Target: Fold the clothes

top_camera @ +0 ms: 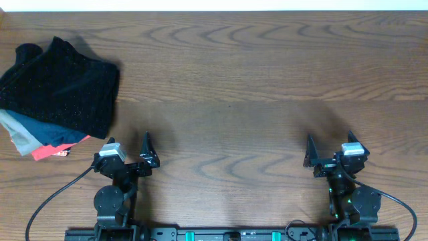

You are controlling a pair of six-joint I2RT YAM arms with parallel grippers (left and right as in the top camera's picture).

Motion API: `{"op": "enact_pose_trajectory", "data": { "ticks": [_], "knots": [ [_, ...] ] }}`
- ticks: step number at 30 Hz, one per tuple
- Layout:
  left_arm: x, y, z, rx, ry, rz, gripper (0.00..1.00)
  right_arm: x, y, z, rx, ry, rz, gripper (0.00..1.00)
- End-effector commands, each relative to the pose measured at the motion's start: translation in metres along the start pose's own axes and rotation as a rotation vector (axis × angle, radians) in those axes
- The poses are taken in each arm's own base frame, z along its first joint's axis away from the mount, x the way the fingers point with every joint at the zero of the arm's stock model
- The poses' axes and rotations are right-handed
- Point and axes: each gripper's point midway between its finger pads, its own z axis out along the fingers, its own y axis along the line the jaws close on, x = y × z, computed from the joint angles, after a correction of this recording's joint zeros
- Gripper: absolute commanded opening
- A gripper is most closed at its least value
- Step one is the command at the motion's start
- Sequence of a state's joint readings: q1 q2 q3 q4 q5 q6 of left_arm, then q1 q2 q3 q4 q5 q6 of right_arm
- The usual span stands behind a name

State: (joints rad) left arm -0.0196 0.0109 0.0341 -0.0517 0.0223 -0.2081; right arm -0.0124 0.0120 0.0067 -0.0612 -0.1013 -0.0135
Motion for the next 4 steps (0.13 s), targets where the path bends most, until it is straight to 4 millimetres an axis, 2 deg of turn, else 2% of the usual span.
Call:
{"op": "enact_pose_trajectory", "data": {
  "ticks": [1,4],
  "knots": [
    [0.0155,0.0065,0.0021,-0.021,0.034,0.014,0.98,0.0004,0.0044,-0.0001,-0.02,0.0,-0.018,0.99],
    [0.0155,0.0065,0.0021,-0.021,0.034,0.014,0.98,0.0004,0.0044,-0.0001,-0.02,0.0,-0.018,0.99]
  ]
}}
